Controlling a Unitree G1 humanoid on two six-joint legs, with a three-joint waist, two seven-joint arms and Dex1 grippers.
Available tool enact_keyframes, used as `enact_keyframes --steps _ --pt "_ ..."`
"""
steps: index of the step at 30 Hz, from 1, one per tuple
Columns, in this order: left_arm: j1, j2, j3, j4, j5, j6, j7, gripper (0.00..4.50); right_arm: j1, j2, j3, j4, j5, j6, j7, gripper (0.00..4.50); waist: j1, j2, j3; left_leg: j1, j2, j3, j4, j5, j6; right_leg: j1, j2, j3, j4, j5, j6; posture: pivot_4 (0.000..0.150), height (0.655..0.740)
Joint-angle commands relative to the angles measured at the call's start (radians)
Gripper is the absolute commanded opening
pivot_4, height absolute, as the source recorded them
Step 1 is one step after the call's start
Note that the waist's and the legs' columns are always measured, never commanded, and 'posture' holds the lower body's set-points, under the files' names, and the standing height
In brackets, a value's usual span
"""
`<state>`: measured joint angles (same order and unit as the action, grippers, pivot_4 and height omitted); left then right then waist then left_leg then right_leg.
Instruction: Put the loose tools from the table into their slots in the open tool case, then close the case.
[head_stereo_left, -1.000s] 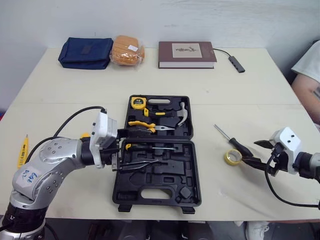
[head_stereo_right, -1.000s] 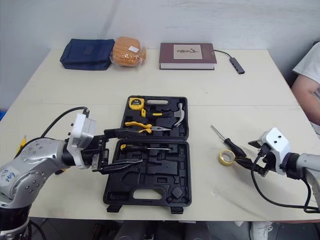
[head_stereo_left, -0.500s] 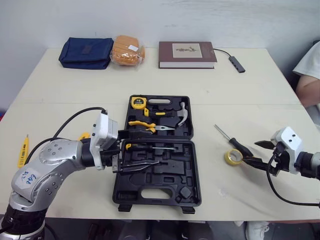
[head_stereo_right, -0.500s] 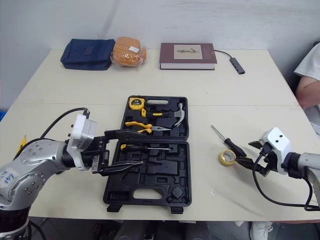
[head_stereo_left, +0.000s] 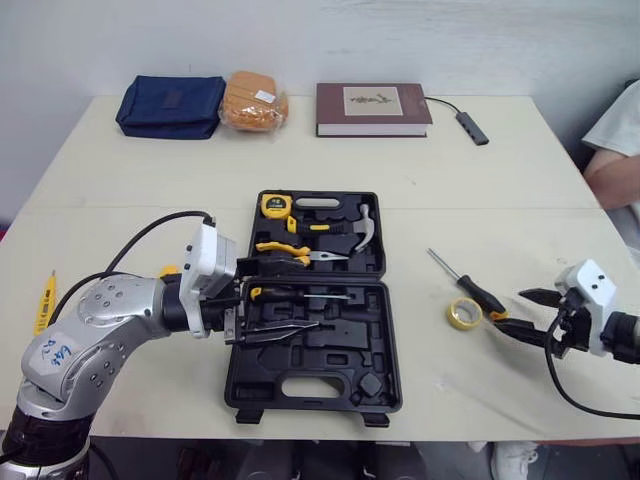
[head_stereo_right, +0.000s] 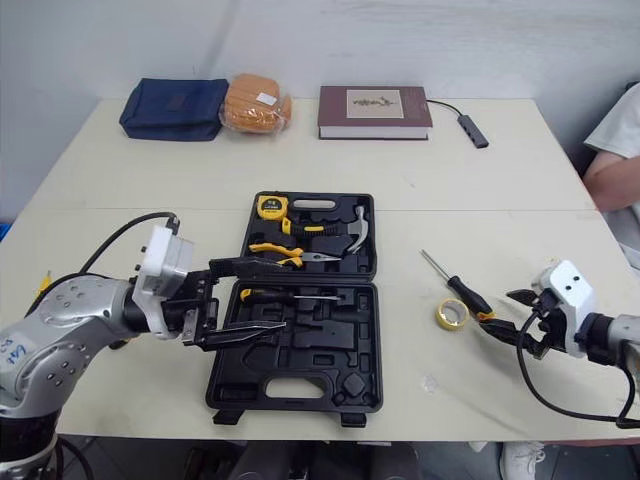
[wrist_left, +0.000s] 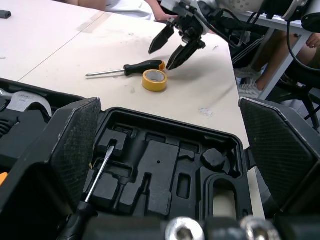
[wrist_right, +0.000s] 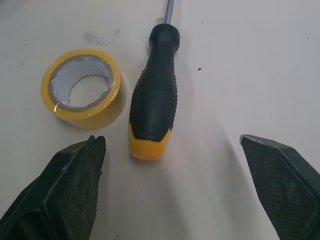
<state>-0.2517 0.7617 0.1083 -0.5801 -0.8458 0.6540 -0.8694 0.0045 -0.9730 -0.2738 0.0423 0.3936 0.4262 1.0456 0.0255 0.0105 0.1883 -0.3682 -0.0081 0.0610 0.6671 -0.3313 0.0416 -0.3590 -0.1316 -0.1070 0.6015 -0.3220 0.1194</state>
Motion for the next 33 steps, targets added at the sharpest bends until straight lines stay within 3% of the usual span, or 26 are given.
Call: enact_keyframes --steps 1,11,14,15,20,28,31,33 --pt "-0.009 0.008 -0.003 -0.038 -0.021 -0.006 -0.027 4.46 -0.035 0.015 0.008 0.04 -0.038 -0.073 -0.016 4.5 0.0 0.0 0.0 0.0 0.0 0.0 0.0 0.0 0.0 0.0 0.0 0.0 0.0 0.0 0.0 0.15 0.74" --pt "-0.032 -0.012 -0.043 -0.032 -0.023 -0.008 -0.051 4.46 -0.163 0.054 0.073 0.216 -0.079 -0.142 0.005 4.5 -0.002 0.0 0.0 0.0 0.0 0.0 0.001 0.0 0.0 0.0 0.001 0.0 0.001 0.0 0.0 0.15 0.74" --pt "-0.043 -0.027 -0.06 -0.025 -0.014 -0.022 -0.061 4.5 -0.192 0.062 0.08 0.242 -0.052 -0.126 0.055 3.72 -0.002 0.0 0.0 0.0 0.0 0.0 0.002 0.0 0.0 0.0 0.001 0.0 0.001 0.0 0.0 0.15 0.74" --pt "-0.047 -0.028 -0.066 -0.023 -0.011 -0.025 -0.069 4.5 -0.2 0.062 0.083 0.251 -0.05 -0.125 0.068 3.09 -0.002 0.0 0.0 0.0 0.0 0.0 0.002 0.0 0.0 0.0 0.001 0.0 0.001 0.0 0.0 0.15 0.74" --pt "-0.059 -0.029 -0.086 -0.008 -0.003 -0.028 -0.093 4.5 -0.224 0.065 0.09 0.293 -0.058 -0.146 0.11 0.92 -0.002 0.0 0.0 0.0 0.0 0.0 0.001 0.0 0.0 0.0 0.001 0.0 0.001 0.0 0.0 0.15 0.74" --pt "-0.062 -0.043 -0.092 0.03 0.03 -0.082 -0.156 4.5 -0.238 0.093 0.024 0.351 -0.074 -0.352 0.064 0.93 -0.002 0.0 0.0 0.0 0.0 0.001 0.002 0.0 0.0 0.0 0.002 0.0 0.002 0.0 0.0 0.15 0.74" --pt "-0.065 -0.03 -0.068 0.054 0.0 -0.056 -0.165 4.5 -0.253 0.077 -0.019 0.292 -0.047 -0.402 0.053 0.93 -0.002 0.001 0.001 0.0 0.0 0.001 0.002 0.0 0.0 0.0 0.002 0.0 0.002 0.0 0.0 0.15 0.74" --pt "-0.068 -0.04 -0.058 0.064 0.05 -0.121 -0.168 4.5 -0.263 0.066 -0.028 0.235 -0.021 -0.369 0.062 0.93 -0.002 0.001 0.001 0.0 0.0 0.001 0.002 0.0 0.0 0.0 0.002 0.0 0.002 0.0 0.0 0.15 0.74"
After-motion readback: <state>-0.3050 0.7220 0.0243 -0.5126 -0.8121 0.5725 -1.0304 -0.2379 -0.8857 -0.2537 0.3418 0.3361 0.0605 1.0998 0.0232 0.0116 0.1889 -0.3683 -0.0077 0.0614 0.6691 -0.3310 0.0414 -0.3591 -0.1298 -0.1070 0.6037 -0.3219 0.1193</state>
